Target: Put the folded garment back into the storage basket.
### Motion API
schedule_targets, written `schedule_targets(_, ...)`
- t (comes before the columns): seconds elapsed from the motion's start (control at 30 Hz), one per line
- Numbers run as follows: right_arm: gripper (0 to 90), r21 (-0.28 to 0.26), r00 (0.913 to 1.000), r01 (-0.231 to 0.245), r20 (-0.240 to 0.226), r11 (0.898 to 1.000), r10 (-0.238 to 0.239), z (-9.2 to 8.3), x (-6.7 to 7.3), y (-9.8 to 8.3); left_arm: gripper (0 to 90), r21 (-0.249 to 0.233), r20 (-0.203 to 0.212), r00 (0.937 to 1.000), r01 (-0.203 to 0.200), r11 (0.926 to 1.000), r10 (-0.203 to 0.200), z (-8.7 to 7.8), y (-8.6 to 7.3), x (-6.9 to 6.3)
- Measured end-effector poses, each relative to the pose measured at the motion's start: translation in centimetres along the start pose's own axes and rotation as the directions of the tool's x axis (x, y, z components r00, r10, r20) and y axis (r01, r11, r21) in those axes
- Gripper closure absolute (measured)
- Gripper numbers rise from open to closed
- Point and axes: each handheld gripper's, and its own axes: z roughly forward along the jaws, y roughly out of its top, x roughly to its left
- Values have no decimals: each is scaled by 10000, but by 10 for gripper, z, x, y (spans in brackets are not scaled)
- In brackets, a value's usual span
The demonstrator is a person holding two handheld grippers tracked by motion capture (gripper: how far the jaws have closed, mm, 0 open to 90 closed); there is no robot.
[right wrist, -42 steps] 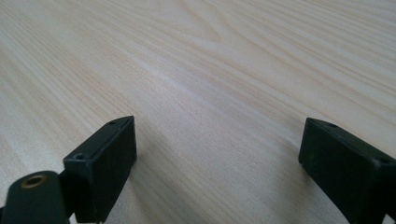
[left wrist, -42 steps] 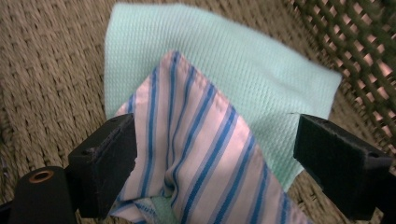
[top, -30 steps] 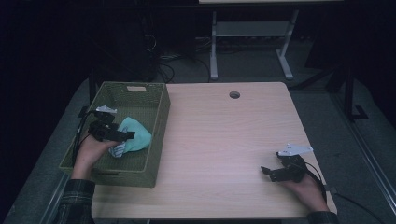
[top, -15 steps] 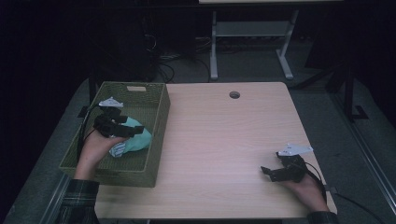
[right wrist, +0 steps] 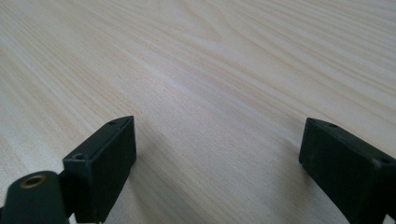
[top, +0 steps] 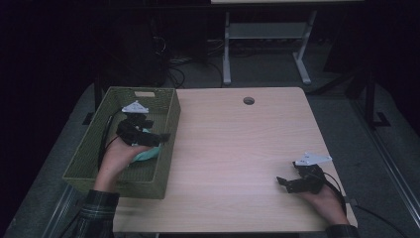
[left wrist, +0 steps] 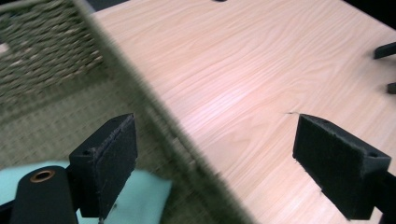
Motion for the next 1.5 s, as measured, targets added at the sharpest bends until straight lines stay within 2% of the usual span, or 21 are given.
schedule_targets(0.33,108,-3,10000,3,0,10000,-3,0,0,0,139,-172,463,9971,-591,9981,599,20,14,-31)
schedule_targets(0.53,108,-3,10000,9,-1,10000,-9,0,0,0,138,-236,818,9929,-844,9961,861,37,18,-50)
schedule_targets(0.77,108,-1,10000,5,-1,10000,-5,0,0,0,137,-334,995,9883,-1129,9930,1157,56,18,-68)
schedule_targets(1.0,108,-4,10000,5,-1,10000,-5,0,0,0,138,-694,1130,9850,-1233,9899,1306,76,12,-85)
schedule_targets(1.2,108,-2,10000,7,2,10000,-7,0,0,0,140,-354,1322,9795,-1485,9883,1519,96,2,-96)
schedule_targets(1.33,108,2,10000,6,0,10000,-6,0,0,0,141,-209,1362,9783,-1546,9878,1560,107,-6,-104)
schedule_targets(1.43,108,2,10000,2,-1,10000,-2,0,0,0,140,145,1479,9734,-1788,9838,1748,120,-15,-110)
schedule_targets(1.5,108,-3,10000,7,2,10000,-7,0,0,0,141,205,1513,9722,-1837,9828,1786,126,-20,-112)
